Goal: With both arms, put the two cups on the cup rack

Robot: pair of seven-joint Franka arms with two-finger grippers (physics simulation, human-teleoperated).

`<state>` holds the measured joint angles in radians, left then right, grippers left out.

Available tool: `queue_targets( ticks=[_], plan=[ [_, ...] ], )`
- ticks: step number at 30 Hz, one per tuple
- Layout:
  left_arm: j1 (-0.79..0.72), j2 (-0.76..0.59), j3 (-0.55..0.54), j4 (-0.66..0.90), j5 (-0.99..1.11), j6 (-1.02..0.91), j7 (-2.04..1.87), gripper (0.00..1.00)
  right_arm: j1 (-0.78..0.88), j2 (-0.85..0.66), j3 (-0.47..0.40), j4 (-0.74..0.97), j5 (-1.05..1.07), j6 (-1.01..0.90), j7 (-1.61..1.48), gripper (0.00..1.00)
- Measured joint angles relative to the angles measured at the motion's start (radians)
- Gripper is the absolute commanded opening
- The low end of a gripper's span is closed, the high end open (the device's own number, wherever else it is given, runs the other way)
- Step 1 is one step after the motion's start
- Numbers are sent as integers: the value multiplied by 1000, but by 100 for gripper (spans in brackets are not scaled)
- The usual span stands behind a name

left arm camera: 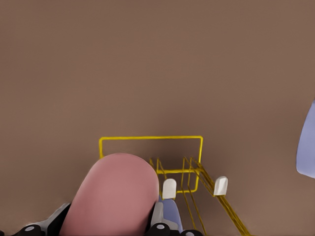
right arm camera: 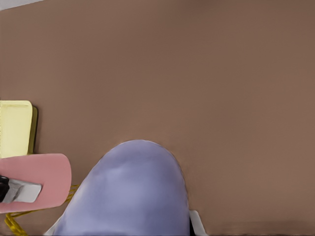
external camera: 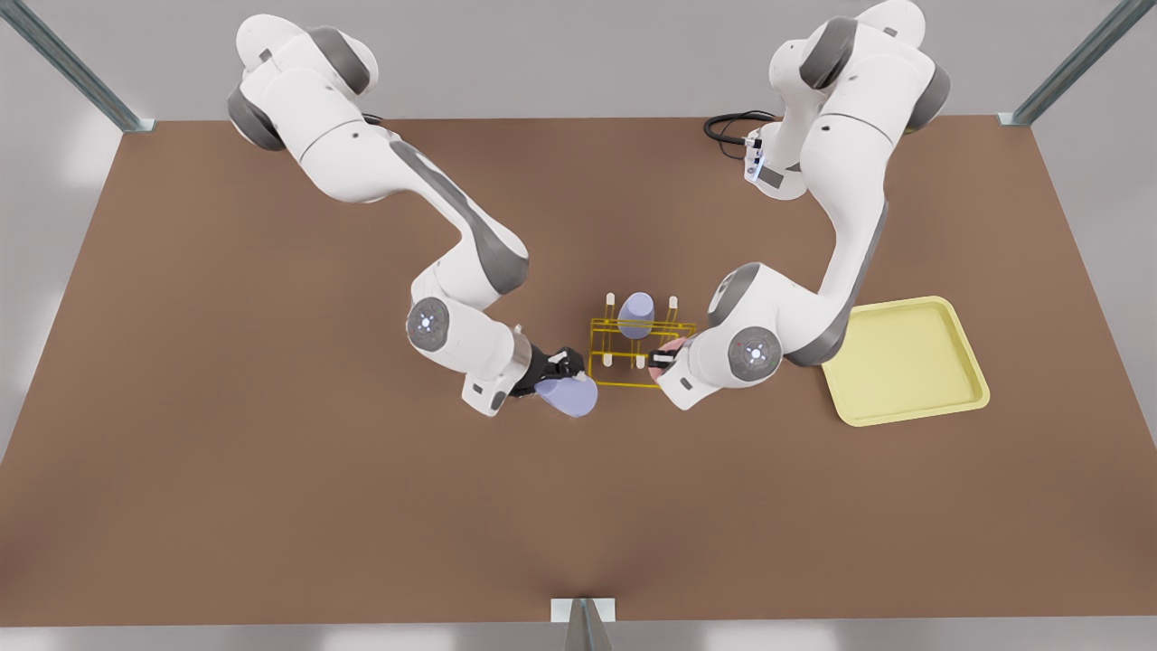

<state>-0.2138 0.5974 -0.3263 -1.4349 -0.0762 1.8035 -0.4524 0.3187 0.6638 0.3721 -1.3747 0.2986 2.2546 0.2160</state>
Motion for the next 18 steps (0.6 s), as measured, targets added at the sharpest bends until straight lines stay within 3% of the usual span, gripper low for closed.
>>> queue_targets(
  ticks=[9, 11, 18],
  plan=[
    [-2, -17, -1, -92, 14, 2, -162, 94, 21, 15, 24, -18, 6, -73, 71, 78],
    [-5, -20, -2, -101, 12, -10, -188, 100, 32, 25, 25, -17, 6, -76, 82, 78],
    [-10, -21, -4, -103, 25, -39, -271, 100, 64, 58, 31, -9, 6, -80, 113, 78]
  ],
)
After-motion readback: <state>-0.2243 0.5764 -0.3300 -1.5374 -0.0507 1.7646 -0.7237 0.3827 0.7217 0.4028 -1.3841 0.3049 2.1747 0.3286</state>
